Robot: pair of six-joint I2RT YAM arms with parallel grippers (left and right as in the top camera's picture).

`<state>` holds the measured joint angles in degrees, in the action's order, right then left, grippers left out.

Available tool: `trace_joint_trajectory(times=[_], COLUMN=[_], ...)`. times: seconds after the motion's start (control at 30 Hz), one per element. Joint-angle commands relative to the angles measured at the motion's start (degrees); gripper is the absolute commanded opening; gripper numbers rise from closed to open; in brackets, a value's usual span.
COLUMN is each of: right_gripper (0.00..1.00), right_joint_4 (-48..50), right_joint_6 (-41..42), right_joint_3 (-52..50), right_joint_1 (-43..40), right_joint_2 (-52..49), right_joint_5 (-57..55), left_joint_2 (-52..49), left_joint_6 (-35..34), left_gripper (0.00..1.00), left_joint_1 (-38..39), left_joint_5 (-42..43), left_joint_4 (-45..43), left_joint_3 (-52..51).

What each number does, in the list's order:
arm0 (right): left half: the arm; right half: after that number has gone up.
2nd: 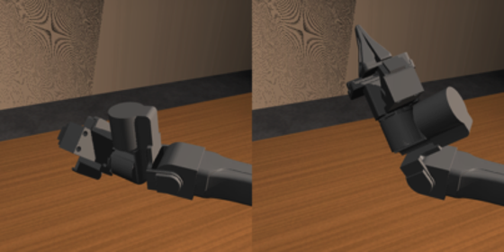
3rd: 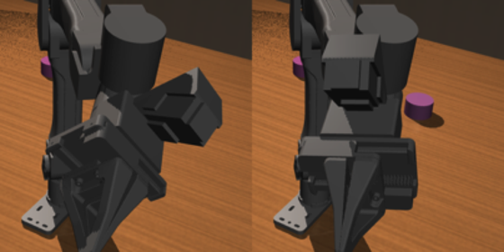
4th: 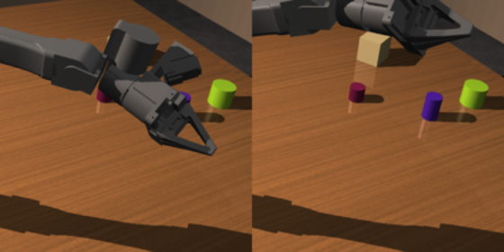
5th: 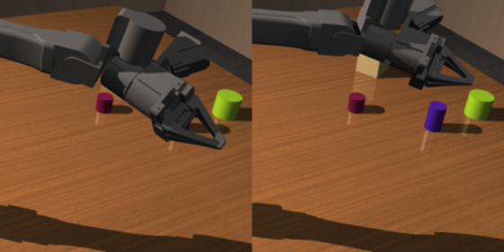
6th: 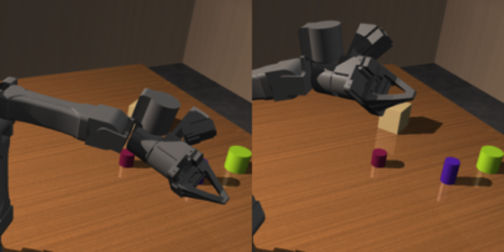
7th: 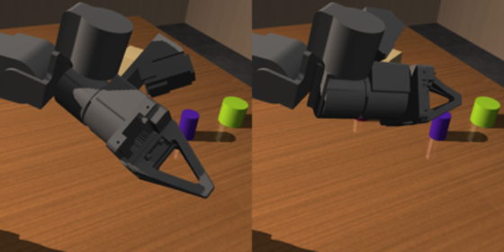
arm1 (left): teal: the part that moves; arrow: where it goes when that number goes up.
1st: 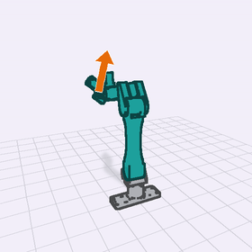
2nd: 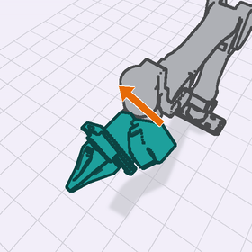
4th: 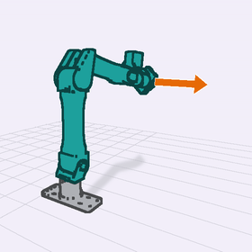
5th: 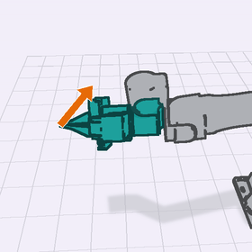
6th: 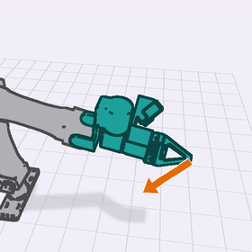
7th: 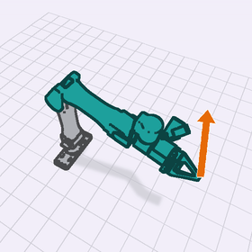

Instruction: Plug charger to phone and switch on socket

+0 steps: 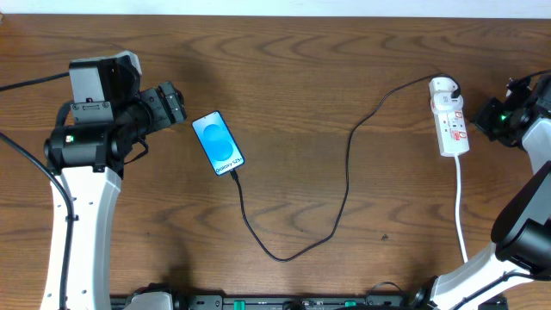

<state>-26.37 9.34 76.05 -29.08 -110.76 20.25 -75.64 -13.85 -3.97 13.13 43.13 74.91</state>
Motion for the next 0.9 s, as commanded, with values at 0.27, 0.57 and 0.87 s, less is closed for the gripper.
trace_joint_trajectory(times=[0.27,0.57,0.87], right_gripper=[0.01,0.01,0.01], right_joint_4=[5.0,8.1,8.7], right_joint_6=[-2.4,-4.3,-5.4], right_joint_3=[1.1,1.1,1.1], right_joint_1=[0.0,0.9,1.9], right_joint_2=[-5.4,-7.1,-7.7], right_joint_5=[1.1,2.6,2.6], left_joint_2=[0.4,0.4,0.4], left_joint_6=[0.3,0.3,0.3], left_gripper=[0.91,0.90,0.90], left_joint_1=[-0.1,-0.1,-0.1], left_joint_5=[-0.8,-0.8,-0.8], left_joint_4=[0.2,0.2,0.2], left_joint_3=[0.3,0.3,0.3])
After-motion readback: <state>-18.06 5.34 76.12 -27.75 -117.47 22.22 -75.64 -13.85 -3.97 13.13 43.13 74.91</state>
